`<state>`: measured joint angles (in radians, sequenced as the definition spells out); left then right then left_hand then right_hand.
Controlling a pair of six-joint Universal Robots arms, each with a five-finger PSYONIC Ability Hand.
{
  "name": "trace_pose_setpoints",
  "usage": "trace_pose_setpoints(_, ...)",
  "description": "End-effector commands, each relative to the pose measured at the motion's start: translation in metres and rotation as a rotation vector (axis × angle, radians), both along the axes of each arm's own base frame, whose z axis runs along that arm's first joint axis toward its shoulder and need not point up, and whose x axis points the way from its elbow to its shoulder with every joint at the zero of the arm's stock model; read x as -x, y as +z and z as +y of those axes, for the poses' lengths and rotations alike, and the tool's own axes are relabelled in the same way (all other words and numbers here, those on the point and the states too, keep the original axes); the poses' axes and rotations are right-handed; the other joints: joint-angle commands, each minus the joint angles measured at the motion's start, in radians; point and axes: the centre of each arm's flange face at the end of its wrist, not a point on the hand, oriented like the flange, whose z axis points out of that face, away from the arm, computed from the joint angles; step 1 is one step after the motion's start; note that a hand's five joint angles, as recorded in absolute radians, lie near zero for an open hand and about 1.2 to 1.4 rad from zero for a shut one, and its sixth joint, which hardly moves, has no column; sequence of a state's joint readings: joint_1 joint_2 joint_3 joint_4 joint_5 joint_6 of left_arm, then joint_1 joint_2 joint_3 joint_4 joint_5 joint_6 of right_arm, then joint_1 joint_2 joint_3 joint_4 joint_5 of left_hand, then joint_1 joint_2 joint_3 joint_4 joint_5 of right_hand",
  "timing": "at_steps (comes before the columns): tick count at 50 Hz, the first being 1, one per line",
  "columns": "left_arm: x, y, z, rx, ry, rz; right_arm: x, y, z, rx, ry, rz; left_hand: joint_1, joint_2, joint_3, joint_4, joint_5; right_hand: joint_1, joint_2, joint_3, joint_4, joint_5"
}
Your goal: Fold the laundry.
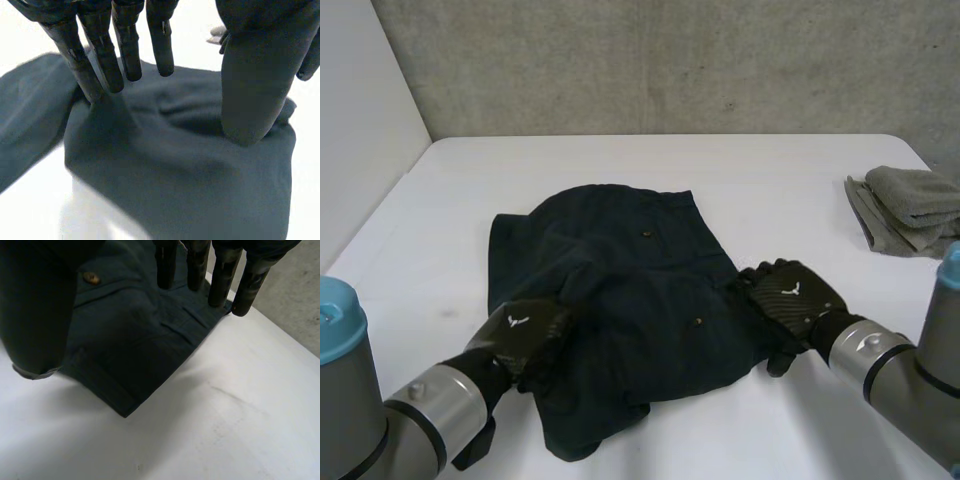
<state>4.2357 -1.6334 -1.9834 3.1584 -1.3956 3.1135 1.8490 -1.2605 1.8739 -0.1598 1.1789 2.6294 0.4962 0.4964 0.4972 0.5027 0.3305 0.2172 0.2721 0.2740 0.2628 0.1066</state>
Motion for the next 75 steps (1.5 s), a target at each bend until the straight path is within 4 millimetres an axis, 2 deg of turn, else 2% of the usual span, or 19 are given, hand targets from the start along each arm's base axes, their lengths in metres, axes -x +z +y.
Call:
trace_pose_setpoints(1,-0.006,-0.011,-0.004,-0.005,0.024,-0.008,-0.006,-0.015,-0.001,-0.03,0.018,0.011,0.137,0.137,0.136,0.131,0.128,0.243,0.189,0.187,0.198,0.18)
trace_pose_setpoints(5,-0.004,-0.015,-0.008,0.016,0.026,-0.004,-0.009,-0.021,-0.005,-0.029,0.023,0.012,0.196,0.196,0.195,0.189,0.187,0.398,0.344,0.342,0.353,0.335)
trace_pose_setpoints(10,-0.001,-0.033,-0.012,-0.024,0.028,-0.036,-0.012,-0.023,-0.006,-0.027,0.03,0.011,0.219,0.219,0.218,0.213,0.21,0.61,0.555,0.553,0.564,0.546)
trace_pose_setpoints(17,0.006,-0.055,-0.005,-0.062,-0.015,-0.113,-0.014,-0.019,-0.008,-0.011,0.035,0.004,0.173,0.172,0.172,0.166,0.164,1.174,1.119,1.117,1.128,1.11)
trace_pose_setpoints(21,0.007,-0.055,-0.001,-0.052,-0.023,-0.127,-0.015,-0.018,-0.008,-0.009,0.035,0.003,0.008,0.008,0.007,0.002,-0.001,1.179,1.124,1.122,1.133,1.115)
trace_pose_setpoints(25,0.007,-0.042,-0.002,-0.009,-0.014,-0.107,-0.015,-0.018,-0.007,-0.013,0.032,-0.003,-0.268,-0.268,-0.269,-0.274,-0.277,1.179,1.124,1.122,1.133,1.115)
trace_pose_setpoints(30,0.006,-0.022,0.004,0.057,-0.019,-0.072,-0.015,-0.018,-0.007,-0.011,0.03,-0.003,-0.277,-0.277,-0.278,-0.283,-0.286,1.179,1.124,1.122,1.133,1.115)
trace_pose_setpoints(36,0.005,-0.011,0.015,0.097,-0.042,-0.059,-0.014,-0.018,-0.008,-0.015,0.024,-0.007,-0.25,-0.251,-0.251,-0.257,-0.259,1.179,1.124,1.122,1.133,1.115)
trace_pose_setpoints(44,0.004,-0.016,0.023,0.113,-0.082,-0.117,-0.011,-0.017,-0.011,-0.018,-0.023,-0.005,-0.209,-0.209,-0.21,-0.216,-0.218,1.179,1.124,1.122,1.133,1.115)
trace_pose_setpoints(52,0.003,-0.033,0.024,0.059,-0.088,-0.157,-0.01,-0.018,-0.011,-0.018,-0.037,0.001,-0.18,-0.18,-0.181,-0.187,-0.189,1.179,1.124,1.122,1.133,1.115)
trace_pose_setpoints(56,0.004,-0.04,0.022,0.042,-0.091,-0.165,-0.01,-0.018,-0.011,-0.018,-0.037,0.002,-0.086,-0.086,-0.087,-0.093,-0.095,1.179,1.124,1.122,1.133,1.115)
trace_pose_setpoints(59,0.005,-0.045,0.02,0.031,-0.092,-0.173,-0.01,-0.018,-0.01,-0.017,-0.037,0.002,0.166,0.165,0.165,0.159,0.157,1.179,1.124,1.122,1.133,1.115)
trace_pose_setpoints(60,0.006,-0.047,0.018,0.031,-0.092,-0.173,-0.01,-0.018,-0.01,-0.017,-0.037,0.002,0.364,0.364,0.363,0.358,0.355,1.179,1.124,1.122,1.133,1.115)
trace_pose_setpoints(63,0.008,-0.048,0.016,0.029,-0.094,-0.175,-0.01,-0.018,-0.011,-0.018,-0.042,0.005,0.682,0.682,0.681,0.676,0.673,1.179,1.124,1.122,1.133,1.115)
trace_pose_setpoints(64,0.009,-0.047,0.014,0.033,-0.092,-0.173,-0.01,-0.018,-0.011,-0.017,-0.043,0.007,0.887,0.886,0.886,0.88,0.878,1.179,1.124,1.122,1.133,1.115)
trace_pose_setpoints(67,0.011,-0.042,0.011,0.052,-0.086,-0.168,-0.008,-0.011,-0.013,0.0,-0.054,0.011,0.9,0.9,0.899,0.894,0.891,1.179,1.124,1.122,1.133,1.115)
trace_pose_setpoints(70,0.015,-0.02,0.005,0.125,-0.076,-0.146,-0.008,0.006,-0.012,0.041,-0.053,0.007,0.9,0.9,0.899,0.894,0.891,1.179,1.124,1.122,1.133,1.115)
trace_pose_setpoints(74,0.015,0.04,0.001,0.314,-0.068,-0.102,-0.007,0.049,-0.007,0.11,-0.036,0.012,0.9,0.9,0.899,0.894,0.891,1.179,1.124,1.122,1.133,1.115)
trace_pose_setpoints(75,0.015,0.053,0.0,0.357,-0.065,-0.094,-0.006,0.071,-0.006,0.153,-0.031,0.014,0.9,0.9,0.899,0.894,0.891,1.179,1.124,1.122,1.133,1.115)
